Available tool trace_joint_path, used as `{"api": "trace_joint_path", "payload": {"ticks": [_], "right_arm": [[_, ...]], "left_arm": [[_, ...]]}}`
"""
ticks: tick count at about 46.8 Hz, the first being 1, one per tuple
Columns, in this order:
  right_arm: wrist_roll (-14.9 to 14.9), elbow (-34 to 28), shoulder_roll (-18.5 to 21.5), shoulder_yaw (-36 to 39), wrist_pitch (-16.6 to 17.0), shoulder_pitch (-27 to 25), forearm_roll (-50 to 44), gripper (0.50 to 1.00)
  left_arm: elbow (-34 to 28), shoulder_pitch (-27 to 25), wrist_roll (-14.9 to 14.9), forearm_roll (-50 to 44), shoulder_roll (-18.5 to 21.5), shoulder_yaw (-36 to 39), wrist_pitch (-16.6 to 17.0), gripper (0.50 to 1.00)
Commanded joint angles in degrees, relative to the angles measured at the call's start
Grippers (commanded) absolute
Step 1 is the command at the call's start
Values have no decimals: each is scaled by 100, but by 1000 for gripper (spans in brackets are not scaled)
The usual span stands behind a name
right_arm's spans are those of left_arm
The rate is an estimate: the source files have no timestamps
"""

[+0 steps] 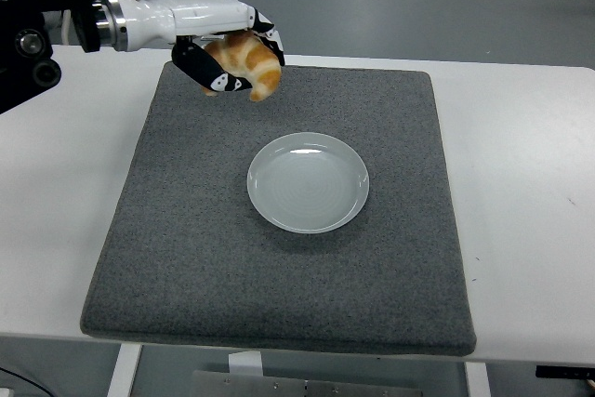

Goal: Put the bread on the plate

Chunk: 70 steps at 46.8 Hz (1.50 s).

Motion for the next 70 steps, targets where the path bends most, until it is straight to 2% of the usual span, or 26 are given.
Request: {"api": "trace_joint_path", "payload": {"ticks": [1,8,23,34,47,61,70], "right_arm": [[1,0,0,-2,0,0,0,932],[1,0,0,-2,0,0,0,930],[1,0,0,7,0,0,0,930],[1,0,0,-2,0,-9,0,932],[1,0,0,-2,0,-9,0,930],[1,0,0,-2,0,0,0,932],[1,0,0,-2,0,0,0,930]], "left_arm": [[10,-1,111,15,-250,1,9,500],[19,-1,260,59,-715,18,9,500],[168,69,313,612,-1472,106,9,500],[291,131,305,928,-1525,475,96,500],[440,596,305,1570,-1534,519,228,500],[590,931,305,1860,-1542,510,325,500],[713,1089,305,1922,-1797,519,422,500]]}}
